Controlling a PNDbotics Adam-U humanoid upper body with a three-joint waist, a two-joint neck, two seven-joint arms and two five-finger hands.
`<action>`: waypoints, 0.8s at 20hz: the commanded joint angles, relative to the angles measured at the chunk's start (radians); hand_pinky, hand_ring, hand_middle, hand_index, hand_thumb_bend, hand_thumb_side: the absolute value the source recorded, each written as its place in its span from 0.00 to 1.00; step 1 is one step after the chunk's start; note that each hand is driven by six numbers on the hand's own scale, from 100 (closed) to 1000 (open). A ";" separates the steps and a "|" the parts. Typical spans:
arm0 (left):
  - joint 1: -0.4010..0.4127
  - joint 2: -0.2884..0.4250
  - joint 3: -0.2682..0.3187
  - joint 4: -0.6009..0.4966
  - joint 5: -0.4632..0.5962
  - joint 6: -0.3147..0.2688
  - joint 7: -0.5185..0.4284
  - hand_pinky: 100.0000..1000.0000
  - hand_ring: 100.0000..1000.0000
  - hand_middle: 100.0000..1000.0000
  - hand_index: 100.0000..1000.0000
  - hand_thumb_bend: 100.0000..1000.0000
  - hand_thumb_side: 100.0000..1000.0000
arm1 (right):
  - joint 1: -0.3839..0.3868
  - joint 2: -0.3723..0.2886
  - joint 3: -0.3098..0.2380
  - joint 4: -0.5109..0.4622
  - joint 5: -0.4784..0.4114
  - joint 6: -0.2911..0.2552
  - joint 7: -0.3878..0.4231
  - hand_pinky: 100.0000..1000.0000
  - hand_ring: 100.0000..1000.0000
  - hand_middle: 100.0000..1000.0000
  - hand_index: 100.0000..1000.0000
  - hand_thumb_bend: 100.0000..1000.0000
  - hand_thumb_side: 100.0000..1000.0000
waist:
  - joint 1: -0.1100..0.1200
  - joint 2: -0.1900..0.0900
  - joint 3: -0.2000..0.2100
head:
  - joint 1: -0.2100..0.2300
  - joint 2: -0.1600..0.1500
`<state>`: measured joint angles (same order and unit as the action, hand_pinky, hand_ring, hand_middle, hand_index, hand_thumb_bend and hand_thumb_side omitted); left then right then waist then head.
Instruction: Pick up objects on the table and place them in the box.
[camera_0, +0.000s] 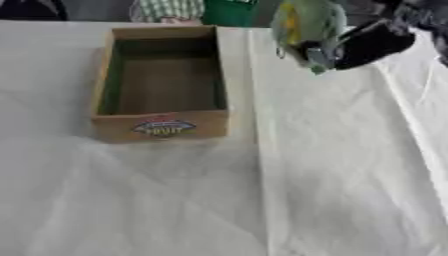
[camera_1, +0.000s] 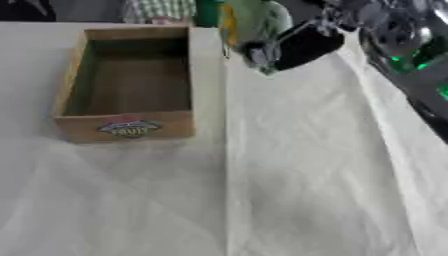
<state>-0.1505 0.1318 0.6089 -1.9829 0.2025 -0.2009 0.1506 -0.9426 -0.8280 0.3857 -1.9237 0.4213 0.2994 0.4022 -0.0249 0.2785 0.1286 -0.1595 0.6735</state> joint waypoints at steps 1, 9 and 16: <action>-0.007 0.022 -0.008 -0.017 0.009 0.003 -0.004 0.73 0.46 0.47 0.67 0.00 0.56 | -0.080 0.077 -0.001 0.089 0.028 -0.015 0.014 0.77 0.57 0.28 0.51 0.00 0.00 | 0.004 -0.019 0.006 | -0.022 -0.003; -0.001 0.015 -0.021 -0.017 0.020 0.006 -0.020 0.73 0.46 0.47 0.67 0.00 0.56 | -0.232 0.309 -0.017 0.366 0.114 -0.067 -0.023 0.78 0.57 0.28 0.52 0.00 0.00 | 0.010 -0.019 0.031 | -0.069 -0.004; -0.002 0.009 -0.031 -0.017 0.031 0.010 -0.036 0.73 0.46 0.47 0.67 0.00 0.57 | -0.294 0.459 -0.046 0.622 0.205 -0.141 -0.110 0.78 0.57 0.28 0.52 0.00 0.00 | 0.011 -0.016 0.057 | -0.112 -0.007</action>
<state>-0.1497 0.1306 0.5808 -1.9829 0.2294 -0.1905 0.1212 -1.2084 -0.3803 0.3569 -1.3319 0.6060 0.1703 0.3084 -0.0198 0.2784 0.1871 -0.2635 0.6748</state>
